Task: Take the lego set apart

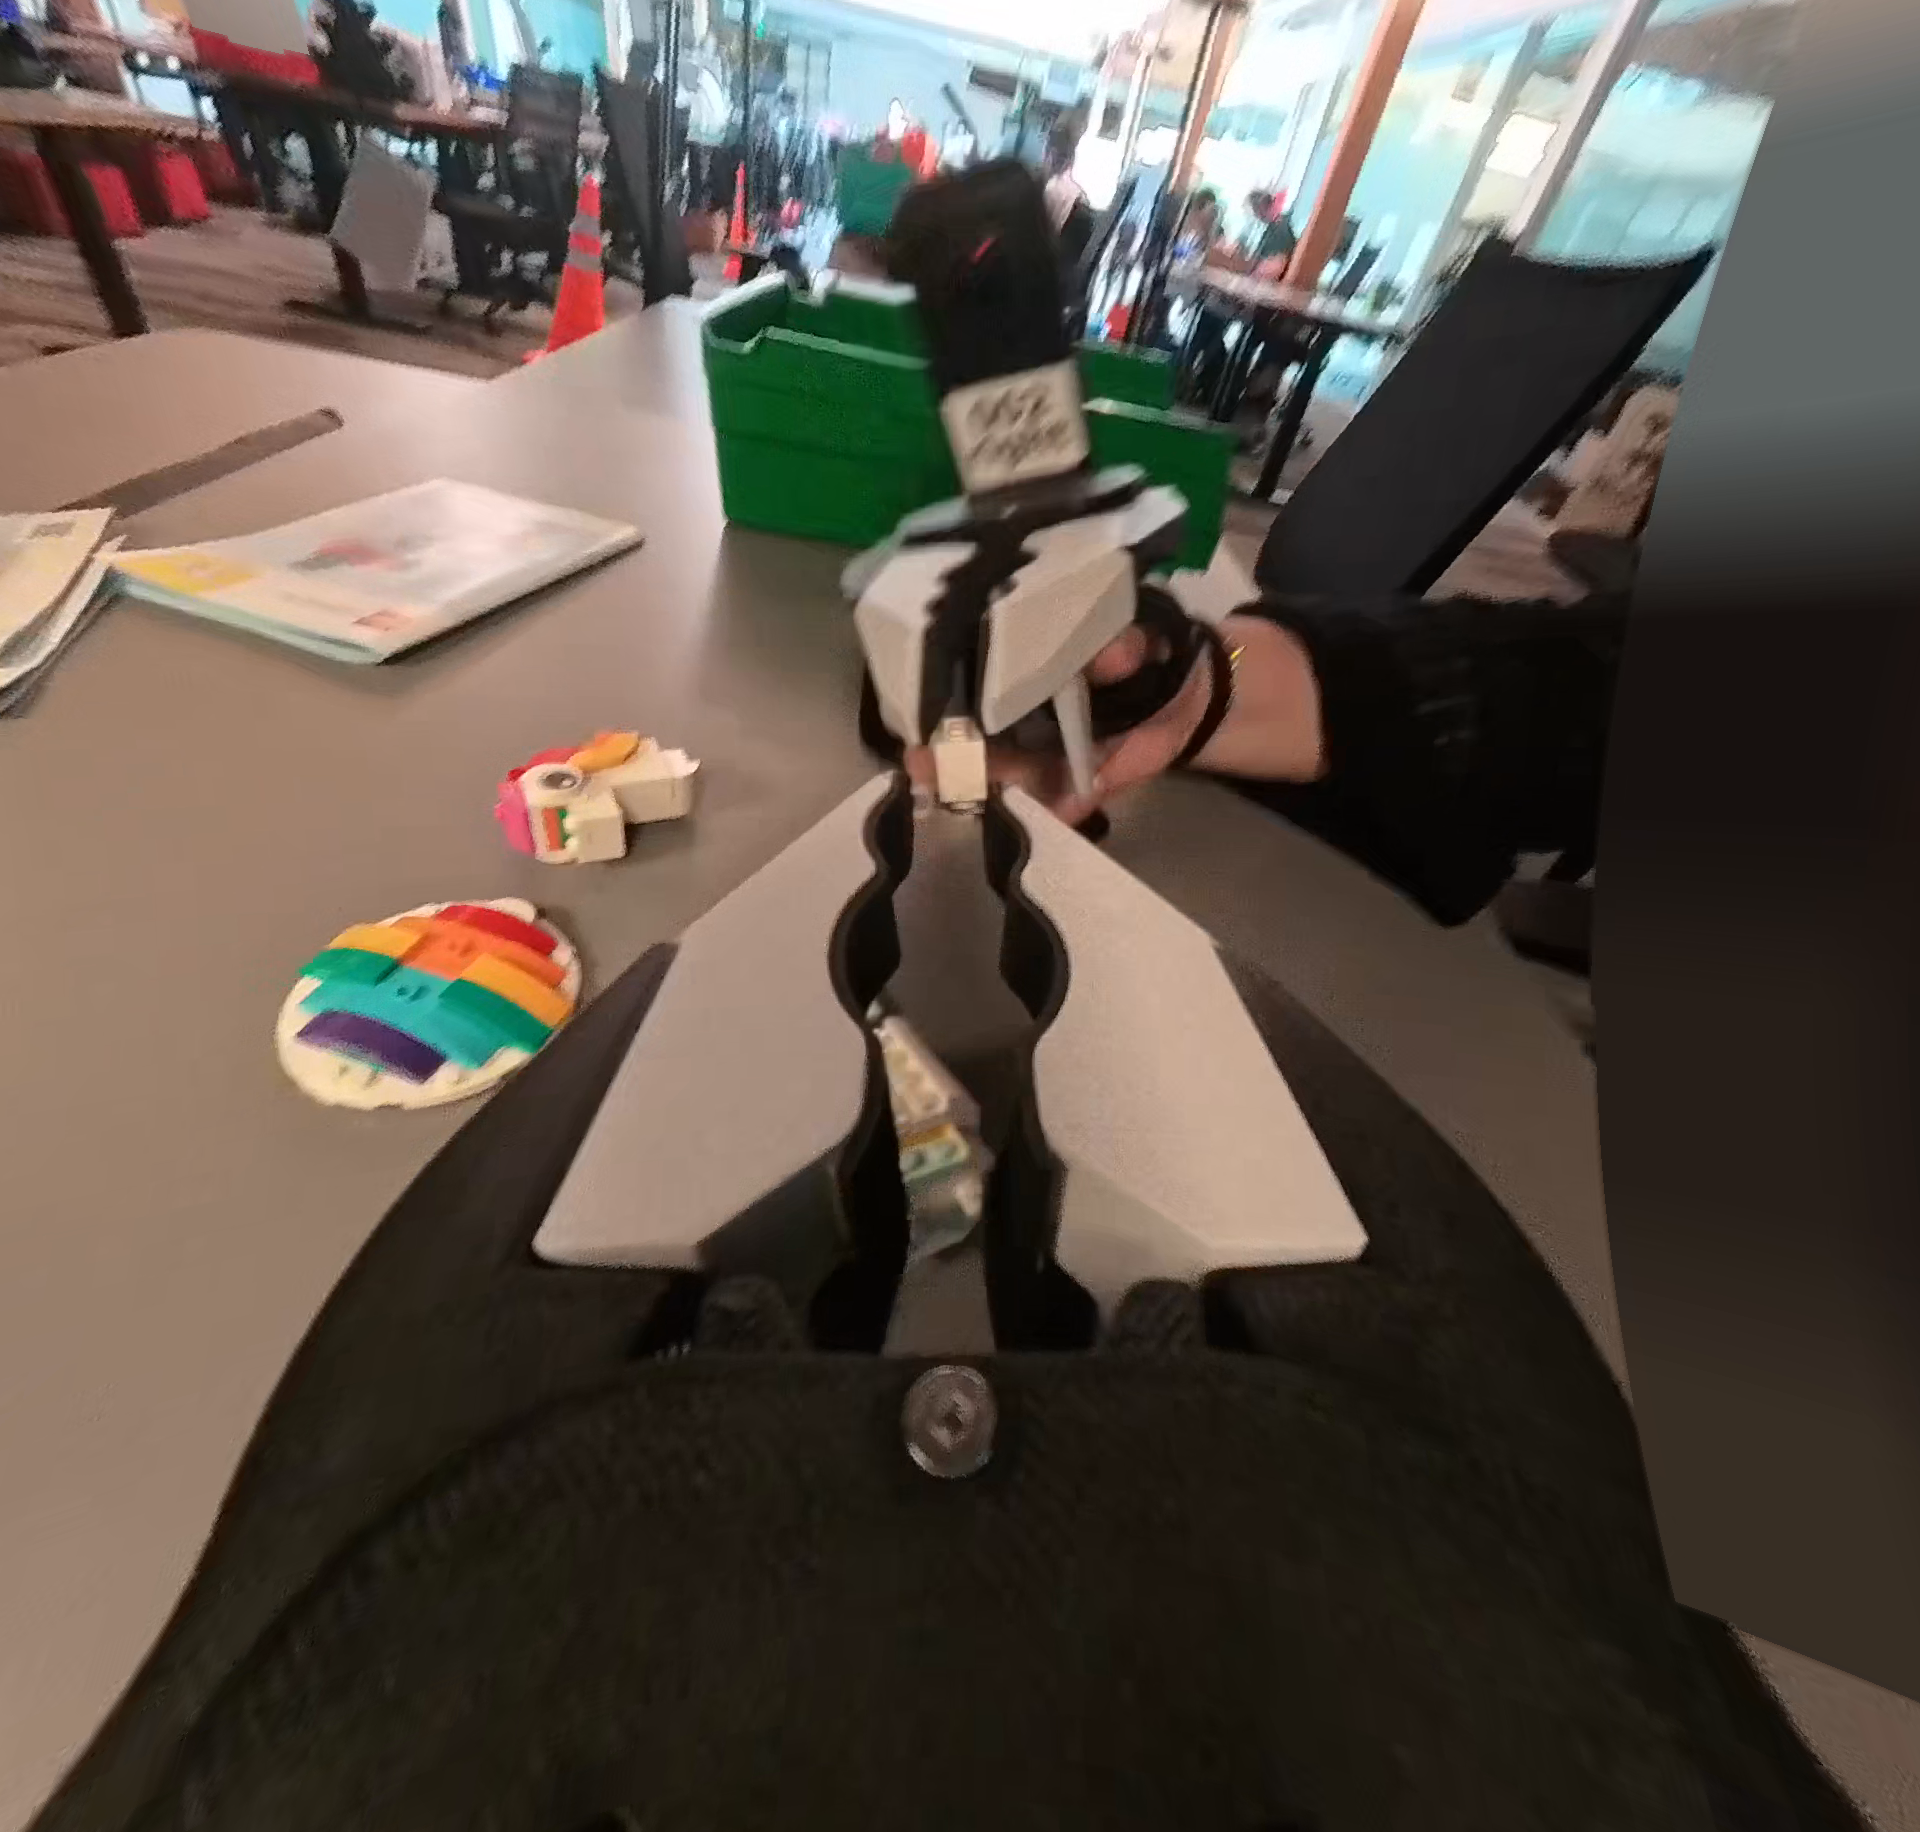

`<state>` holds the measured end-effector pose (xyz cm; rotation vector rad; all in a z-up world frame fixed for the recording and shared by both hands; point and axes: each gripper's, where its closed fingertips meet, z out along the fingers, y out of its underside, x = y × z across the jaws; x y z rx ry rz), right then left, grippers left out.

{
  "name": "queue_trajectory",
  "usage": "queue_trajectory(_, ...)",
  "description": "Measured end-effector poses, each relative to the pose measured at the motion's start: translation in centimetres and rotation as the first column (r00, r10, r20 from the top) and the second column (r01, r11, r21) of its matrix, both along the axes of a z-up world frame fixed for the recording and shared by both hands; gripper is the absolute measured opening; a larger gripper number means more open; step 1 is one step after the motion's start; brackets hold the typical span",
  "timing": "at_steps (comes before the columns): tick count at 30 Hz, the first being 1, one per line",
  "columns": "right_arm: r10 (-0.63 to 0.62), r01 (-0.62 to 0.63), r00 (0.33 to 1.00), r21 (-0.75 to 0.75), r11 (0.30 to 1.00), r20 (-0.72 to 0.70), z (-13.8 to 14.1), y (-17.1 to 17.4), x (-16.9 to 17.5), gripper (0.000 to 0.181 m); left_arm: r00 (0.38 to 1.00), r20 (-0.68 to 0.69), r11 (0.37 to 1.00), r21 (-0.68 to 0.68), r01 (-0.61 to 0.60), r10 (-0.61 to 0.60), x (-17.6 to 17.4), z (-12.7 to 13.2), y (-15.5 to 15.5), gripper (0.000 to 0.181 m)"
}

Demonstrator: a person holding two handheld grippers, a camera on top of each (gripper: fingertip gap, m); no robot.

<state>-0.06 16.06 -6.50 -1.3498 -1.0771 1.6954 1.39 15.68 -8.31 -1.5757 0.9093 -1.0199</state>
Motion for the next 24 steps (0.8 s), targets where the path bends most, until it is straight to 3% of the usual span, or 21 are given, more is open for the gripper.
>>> queue_trajectory(1, -0.049, 0.043, 0.998, 0.14, 0.989, 0.042, -0.4, 0.2, 0.1, 0.007, 0.999, -0.045, 1.0, 0.019, -0.012, 0.013, -0.1, -0.4, 0.2, 0.013)
queue_trajectory(3, -0.09, 0.048, 0.99, 0.344, 0.938, 0.105, -1.3, -0.2, 0.3, 0.017, 0.994, -0.111, 0.999, 0.05, -0.013, 0.019, -0.1, -0.9, 0.1, 0.013)
queue_trajectory(7, -0.076, -0.004, 0.985, 0.454, 0.891, 0.157, -2.2, -1.2, 0.2, 0.01, 0.978, -0.208, 0.997, 0.071, 0.022, -0.007, 0.4, -2.2, -0.6, 0.013)
queue_trajectory(10, -0.039, -0.059, 0.979, 0.462, 0.885, 0.199, -2.6, -1.6, 0.5, 0.006, 0.969, -0.246, 0.995, 0.088, 0.055, -0.032, 0.6, -2.6, -1.0, 0.013)
queue_trajectory(15, 0.039, -0.078, 0.992, 0.329, 0.941, 0.123, -1.4, -1.9, 0.7, 0.005, 0.984, -0.161, 0.994, 0.064, 0.086, -0.075, 0.2, -1.3, -1.6, 0.013)
queue_trajectory(24, 0.038, -0.128, 0.975, 0.419, 0.899, 0.218, -3.0, -2.3, 0.8, 0.005, 0.964, -0.241, 0.992, 0.038, 0.121, -0.109, 0.0, -2.7, -1.9, 0.014)
